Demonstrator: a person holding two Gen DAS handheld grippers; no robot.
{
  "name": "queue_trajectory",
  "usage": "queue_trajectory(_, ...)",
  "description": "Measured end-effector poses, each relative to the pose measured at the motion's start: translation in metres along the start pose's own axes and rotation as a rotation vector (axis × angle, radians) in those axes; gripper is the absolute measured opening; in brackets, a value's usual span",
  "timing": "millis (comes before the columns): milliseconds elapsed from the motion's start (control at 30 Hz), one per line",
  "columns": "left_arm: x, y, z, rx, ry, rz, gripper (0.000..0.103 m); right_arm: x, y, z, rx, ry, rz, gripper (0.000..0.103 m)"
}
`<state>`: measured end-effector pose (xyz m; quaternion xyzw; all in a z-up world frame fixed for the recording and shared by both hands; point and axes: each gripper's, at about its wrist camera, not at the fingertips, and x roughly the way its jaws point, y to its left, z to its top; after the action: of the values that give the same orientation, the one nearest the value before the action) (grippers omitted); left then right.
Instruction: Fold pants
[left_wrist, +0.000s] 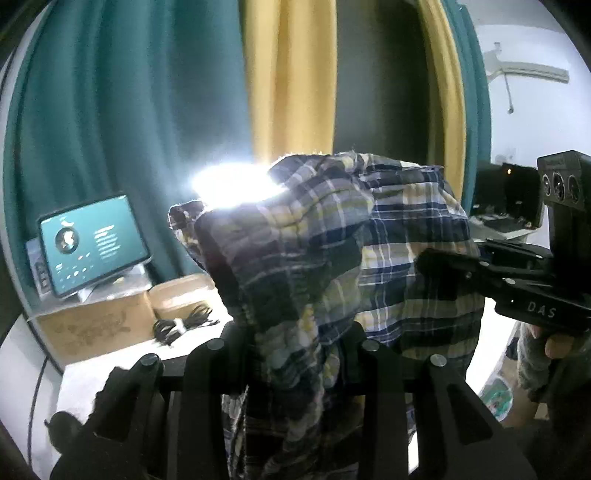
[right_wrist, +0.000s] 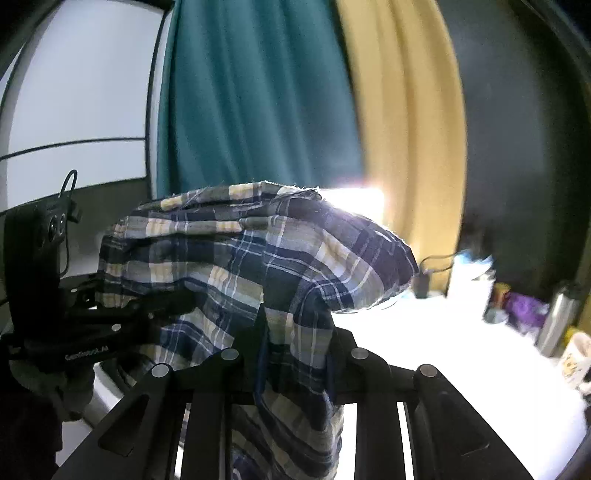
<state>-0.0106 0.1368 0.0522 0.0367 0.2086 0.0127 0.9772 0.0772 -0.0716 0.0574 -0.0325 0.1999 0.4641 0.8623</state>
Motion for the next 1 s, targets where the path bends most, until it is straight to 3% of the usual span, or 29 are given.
queue_trajectory(400,0.056,0.041,-0.046,-0.077,0.174,0.046,0.033,0.105,-0.020,-0.034,0.084,0.186,0.069,0.024)
queue_trajectory(1000,0.131,0.081,-0.082,-0.151,0.386,0.044,0.033,0.217,-0.042,-0.070,0.191,0.409,0.089,0.024)
